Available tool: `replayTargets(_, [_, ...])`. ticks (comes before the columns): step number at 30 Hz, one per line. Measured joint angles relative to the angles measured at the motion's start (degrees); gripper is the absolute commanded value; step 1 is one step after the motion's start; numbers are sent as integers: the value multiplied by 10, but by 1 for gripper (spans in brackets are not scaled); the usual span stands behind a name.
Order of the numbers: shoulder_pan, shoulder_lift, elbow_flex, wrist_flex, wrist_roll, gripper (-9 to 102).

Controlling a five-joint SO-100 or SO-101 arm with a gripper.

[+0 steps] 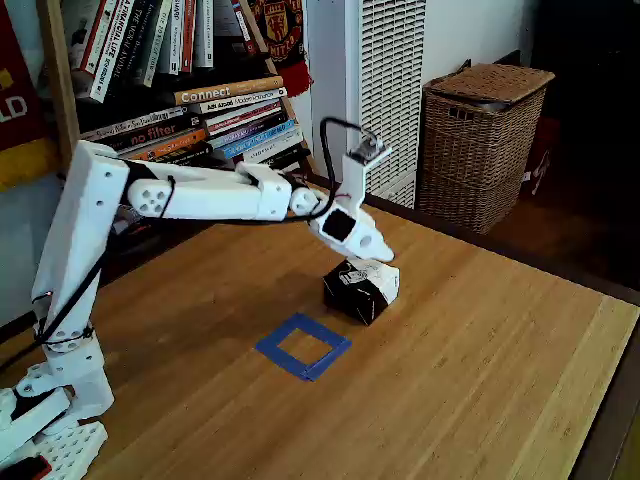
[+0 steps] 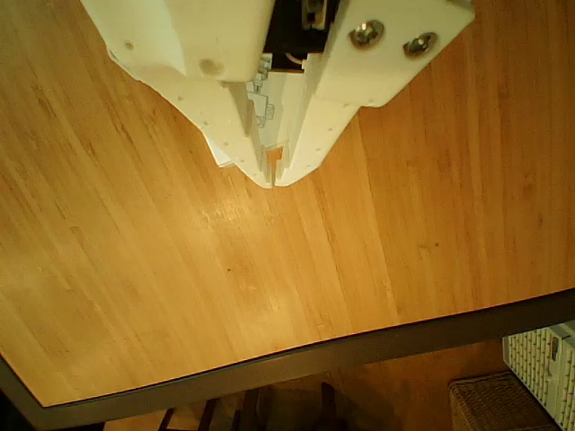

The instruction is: Push the box on top of the target

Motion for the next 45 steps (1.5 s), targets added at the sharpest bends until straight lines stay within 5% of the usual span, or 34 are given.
replayTargets(45, [-11, -14, -6, 12, -63, 0])
